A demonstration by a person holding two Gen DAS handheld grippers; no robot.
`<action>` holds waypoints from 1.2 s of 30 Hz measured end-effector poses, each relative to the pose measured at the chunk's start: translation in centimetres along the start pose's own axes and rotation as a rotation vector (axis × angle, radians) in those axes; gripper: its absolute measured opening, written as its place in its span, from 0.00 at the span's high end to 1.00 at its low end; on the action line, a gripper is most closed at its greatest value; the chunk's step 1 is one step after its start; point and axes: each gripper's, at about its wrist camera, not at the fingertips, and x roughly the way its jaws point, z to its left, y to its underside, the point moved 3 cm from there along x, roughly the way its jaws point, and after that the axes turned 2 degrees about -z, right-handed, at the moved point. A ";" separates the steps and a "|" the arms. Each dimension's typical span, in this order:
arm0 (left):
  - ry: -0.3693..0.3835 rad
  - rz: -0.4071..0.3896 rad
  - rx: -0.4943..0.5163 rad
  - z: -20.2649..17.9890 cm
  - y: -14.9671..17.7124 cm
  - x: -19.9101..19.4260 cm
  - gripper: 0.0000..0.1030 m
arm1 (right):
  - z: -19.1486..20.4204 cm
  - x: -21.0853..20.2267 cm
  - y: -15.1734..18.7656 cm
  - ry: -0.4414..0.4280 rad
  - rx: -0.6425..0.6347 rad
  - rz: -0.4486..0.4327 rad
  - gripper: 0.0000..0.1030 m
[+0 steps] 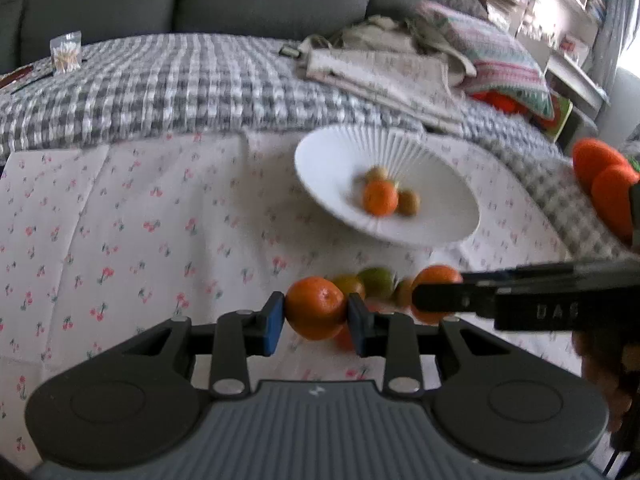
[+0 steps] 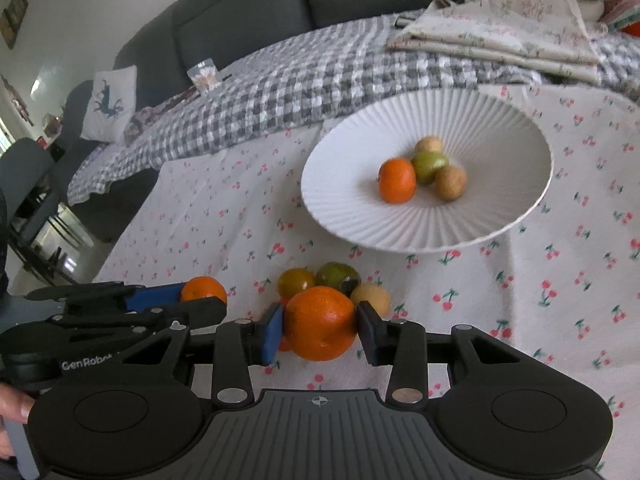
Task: Organize fruits
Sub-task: 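Carry both tangerines to the white bowl and release them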
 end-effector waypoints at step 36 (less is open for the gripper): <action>-0.019 -0.024 0.123 -8.2 -4.5 9.2 0.68 | -7.8 -2.4 -5.3 0.157 0.109 -0.179 0.62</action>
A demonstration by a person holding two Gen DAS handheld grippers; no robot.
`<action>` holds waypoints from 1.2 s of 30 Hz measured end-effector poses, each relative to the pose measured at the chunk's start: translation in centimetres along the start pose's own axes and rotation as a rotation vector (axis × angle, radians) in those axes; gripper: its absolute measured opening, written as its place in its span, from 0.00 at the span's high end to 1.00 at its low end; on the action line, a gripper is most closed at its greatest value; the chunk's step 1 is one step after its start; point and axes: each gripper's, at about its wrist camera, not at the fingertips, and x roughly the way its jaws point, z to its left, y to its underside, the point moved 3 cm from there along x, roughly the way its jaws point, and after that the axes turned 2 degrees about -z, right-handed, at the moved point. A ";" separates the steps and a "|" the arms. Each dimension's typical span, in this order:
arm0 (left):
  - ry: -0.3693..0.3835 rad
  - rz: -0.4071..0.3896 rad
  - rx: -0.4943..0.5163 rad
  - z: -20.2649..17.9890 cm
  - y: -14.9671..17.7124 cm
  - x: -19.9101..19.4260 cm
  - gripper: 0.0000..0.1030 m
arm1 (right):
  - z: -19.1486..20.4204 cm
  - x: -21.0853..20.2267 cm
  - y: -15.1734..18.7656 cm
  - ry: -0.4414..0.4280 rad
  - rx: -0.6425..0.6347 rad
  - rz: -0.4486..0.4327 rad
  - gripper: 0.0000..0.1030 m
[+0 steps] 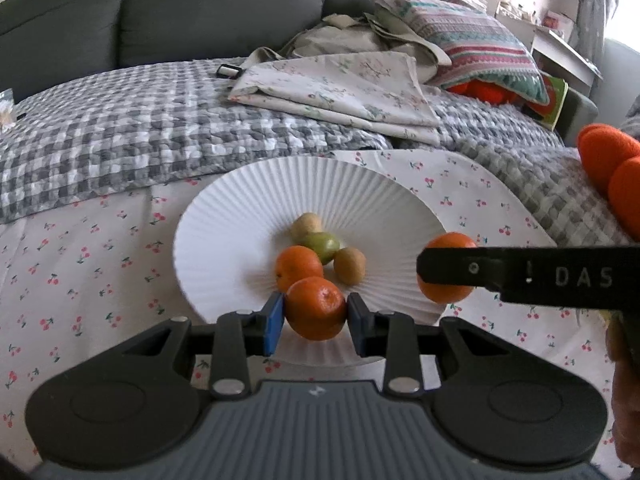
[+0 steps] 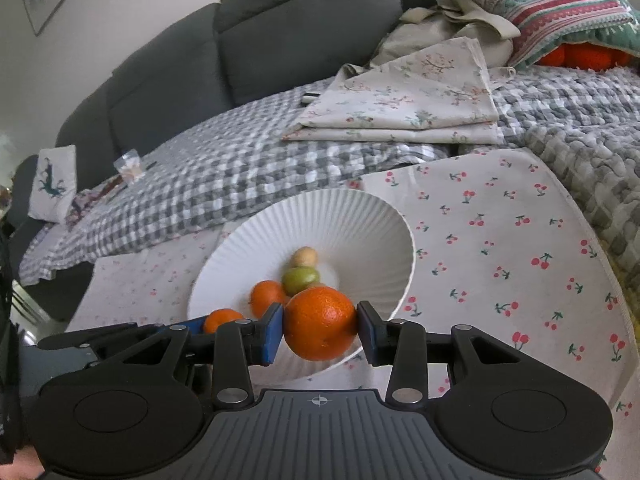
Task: Organize fruits
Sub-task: 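Carry both tangerines to the white bowl and release them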
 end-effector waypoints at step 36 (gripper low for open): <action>-0.040 -0.052 -0.139 7.9 1.2 -4.6 0.39 | -0.6 -0.7 -0.3 0.039 0.015 -0.024 0.40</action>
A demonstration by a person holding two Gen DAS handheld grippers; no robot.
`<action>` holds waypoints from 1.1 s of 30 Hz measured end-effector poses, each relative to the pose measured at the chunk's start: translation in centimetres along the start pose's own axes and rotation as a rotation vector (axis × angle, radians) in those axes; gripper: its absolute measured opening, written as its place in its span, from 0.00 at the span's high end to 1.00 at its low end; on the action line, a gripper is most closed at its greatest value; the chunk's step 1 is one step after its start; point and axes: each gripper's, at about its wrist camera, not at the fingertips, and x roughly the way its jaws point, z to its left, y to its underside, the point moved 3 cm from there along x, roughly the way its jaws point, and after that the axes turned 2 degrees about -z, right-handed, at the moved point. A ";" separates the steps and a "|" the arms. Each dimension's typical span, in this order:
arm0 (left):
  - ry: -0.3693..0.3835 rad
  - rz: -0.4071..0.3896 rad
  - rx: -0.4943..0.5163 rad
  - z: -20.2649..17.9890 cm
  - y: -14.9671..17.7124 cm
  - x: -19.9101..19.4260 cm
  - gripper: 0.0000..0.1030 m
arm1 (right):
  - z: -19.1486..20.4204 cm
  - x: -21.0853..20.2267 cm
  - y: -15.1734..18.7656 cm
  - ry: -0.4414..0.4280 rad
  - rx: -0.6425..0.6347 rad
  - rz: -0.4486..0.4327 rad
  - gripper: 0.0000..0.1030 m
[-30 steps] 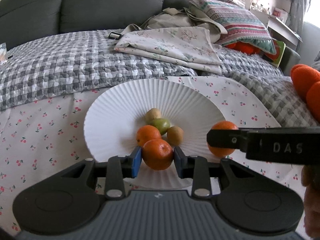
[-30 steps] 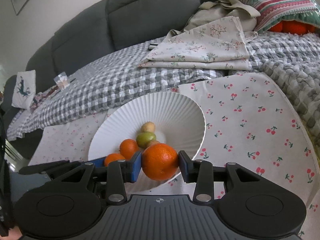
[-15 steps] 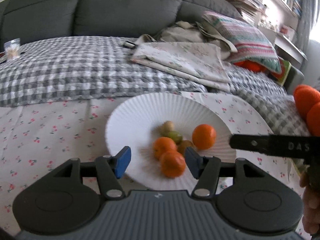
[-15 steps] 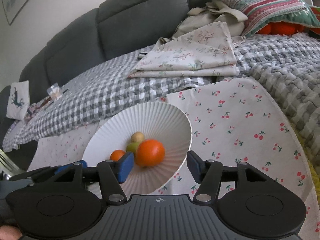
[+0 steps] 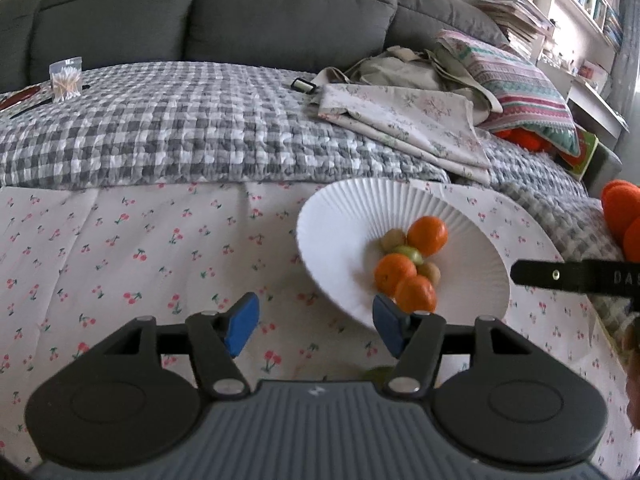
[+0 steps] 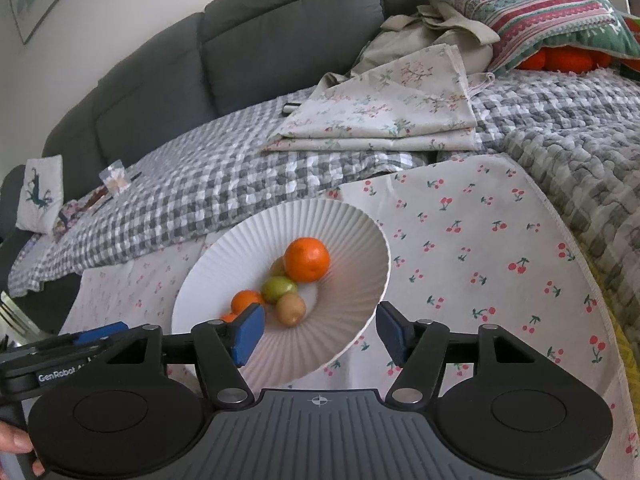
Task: Organize fruits
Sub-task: 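Move the left tool back to the fruits and grasp the red tomato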
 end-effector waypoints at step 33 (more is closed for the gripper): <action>0.058 0.161 0.198 -3.3 6.3 -0.2 0.32 | 4.1 -2.6 3.2 -0.099 -0.101 0.077 0.34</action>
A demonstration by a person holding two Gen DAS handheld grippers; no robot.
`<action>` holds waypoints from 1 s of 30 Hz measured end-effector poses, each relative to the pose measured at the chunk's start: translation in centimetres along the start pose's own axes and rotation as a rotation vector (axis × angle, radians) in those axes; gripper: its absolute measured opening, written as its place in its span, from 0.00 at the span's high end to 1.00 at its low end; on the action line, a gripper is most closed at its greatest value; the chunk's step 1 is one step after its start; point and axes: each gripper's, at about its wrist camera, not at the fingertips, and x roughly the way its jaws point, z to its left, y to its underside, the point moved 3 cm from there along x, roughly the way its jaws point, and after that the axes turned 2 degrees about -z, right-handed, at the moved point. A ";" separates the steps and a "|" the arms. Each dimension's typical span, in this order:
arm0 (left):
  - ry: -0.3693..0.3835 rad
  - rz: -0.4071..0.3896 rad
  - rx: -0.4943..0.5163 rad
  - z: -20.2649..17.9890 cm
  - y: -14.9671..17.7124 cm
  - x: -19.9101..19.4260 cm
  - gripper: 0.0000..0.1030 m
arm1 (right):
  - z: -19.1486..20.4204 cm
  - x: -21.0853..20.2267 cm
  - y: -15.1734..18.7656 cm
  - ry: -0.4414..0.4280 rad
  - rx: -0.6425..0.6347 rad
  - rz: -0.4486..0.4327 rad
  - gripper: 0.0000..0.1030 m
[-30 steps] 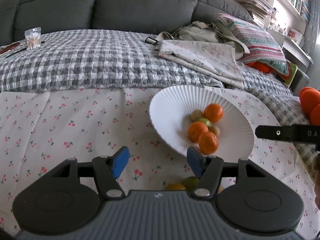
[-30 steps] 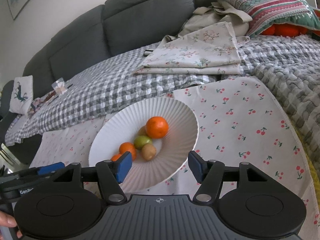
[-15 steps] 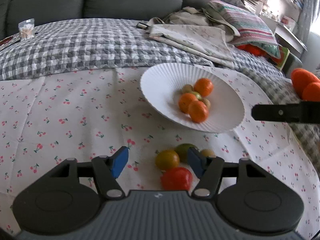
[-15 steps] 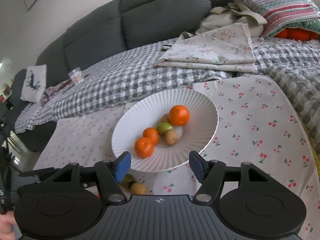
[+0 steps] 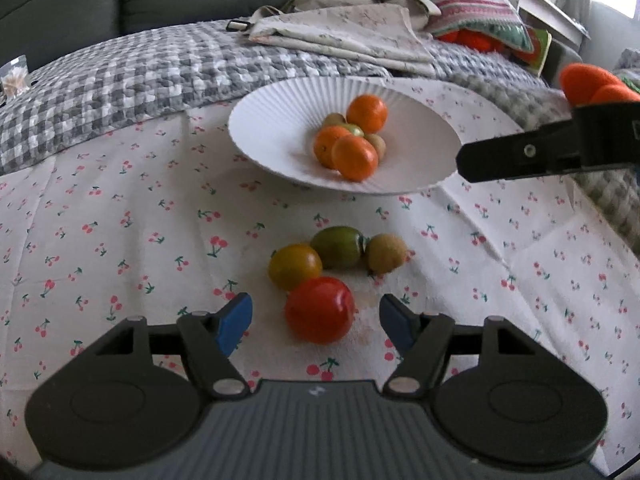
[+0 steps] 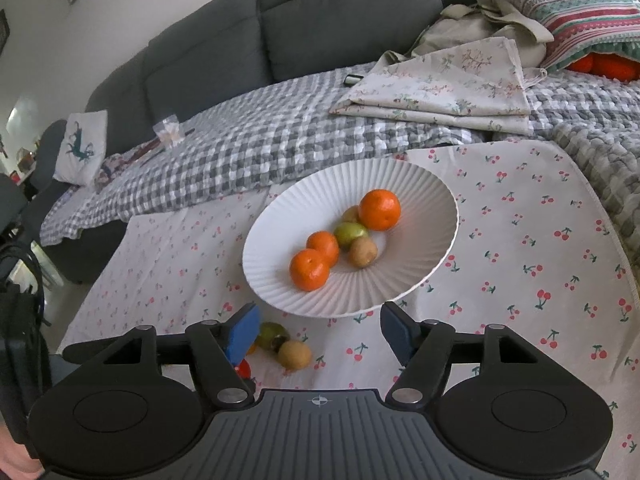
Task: Organize fruits
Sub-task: 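Move the left tool back to the fruits and grasp the red tomato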
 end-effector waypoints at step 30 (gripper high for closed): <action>-0.005 -0.038 0.106 0.2 0.7 -1.1 0.65 | 0.4 2.6 1.9 0.004 -0.064 0.072 0.34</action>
